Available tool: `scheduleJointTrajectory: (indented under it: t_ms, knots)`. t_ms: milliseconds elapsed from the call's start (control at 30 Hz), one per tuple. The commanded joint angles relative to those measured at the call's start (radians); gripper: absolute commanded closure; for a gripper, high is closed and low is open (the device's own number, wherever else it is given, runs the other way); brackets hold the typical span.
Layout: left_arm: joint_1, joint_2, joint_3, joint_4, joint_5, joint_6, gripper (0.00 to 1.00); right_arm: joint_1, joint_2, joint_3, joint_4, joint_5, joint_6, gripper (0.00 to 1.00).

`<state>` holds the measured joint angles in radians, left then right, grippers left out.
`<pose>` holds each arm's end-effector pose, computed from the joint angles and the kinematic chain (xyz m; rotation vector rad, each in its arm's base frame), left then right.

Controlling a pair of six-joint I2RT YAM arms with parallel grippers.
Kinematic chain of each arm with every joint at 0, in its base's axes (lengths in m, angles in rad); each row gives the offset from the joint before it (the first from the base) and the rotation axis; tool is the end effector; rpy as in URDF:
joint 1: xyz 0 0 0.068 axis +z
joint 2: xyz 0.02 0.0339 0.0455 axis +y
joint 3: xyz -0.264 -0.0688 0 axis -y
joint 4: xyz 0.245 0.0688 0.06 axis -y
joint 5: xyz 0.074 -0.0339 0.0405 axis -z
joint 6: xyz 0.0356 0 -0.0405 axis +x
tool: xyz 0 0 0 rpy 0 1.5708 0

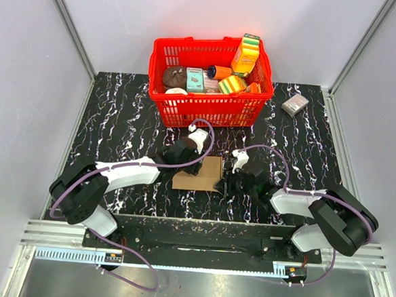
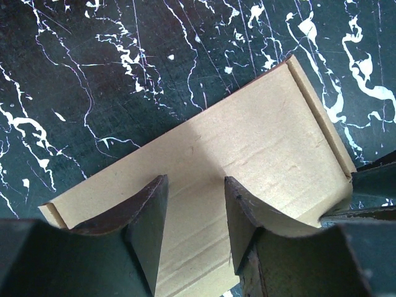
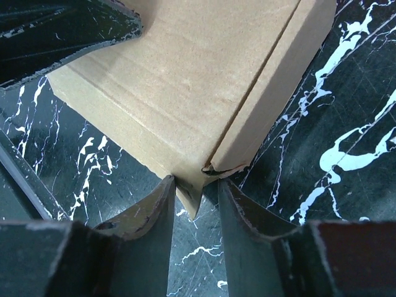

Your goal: Fold the paper box

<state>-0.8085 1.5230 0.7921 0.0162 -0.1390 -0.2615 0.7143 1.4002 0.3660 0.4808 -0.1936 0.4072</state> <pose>0.2193 -0.2225 0.1867 0.5529 2.2424 -0.3987 0.1804 0.1655 0.1365 -0.4614 2.1901 0.8466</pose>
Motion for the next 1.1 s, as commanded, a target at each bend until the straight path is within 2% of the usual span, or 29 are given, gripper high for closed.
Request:
scheduleJointTrajectory:
  t_ms: [0,500,1067]
  knots:
    - [-0.014,0.058,-0.011,-0.093,0.133,-0.027,0.55,-0.007,0.031,-0.007,0.108,0.066,-0.019,0.60]
    - [-0.014,0.060,-0.008,-0.094,0.157,-0.016,0.56,-0.007,-0.017,-0.035,0.104,0.166,-0.033,0.58]
    - [-0.015,0.077,0.004,-0.091,0.191,-0.005,0.57,-0.009,0.082,-0.082,0.294,0.149,-0.070,0.54]
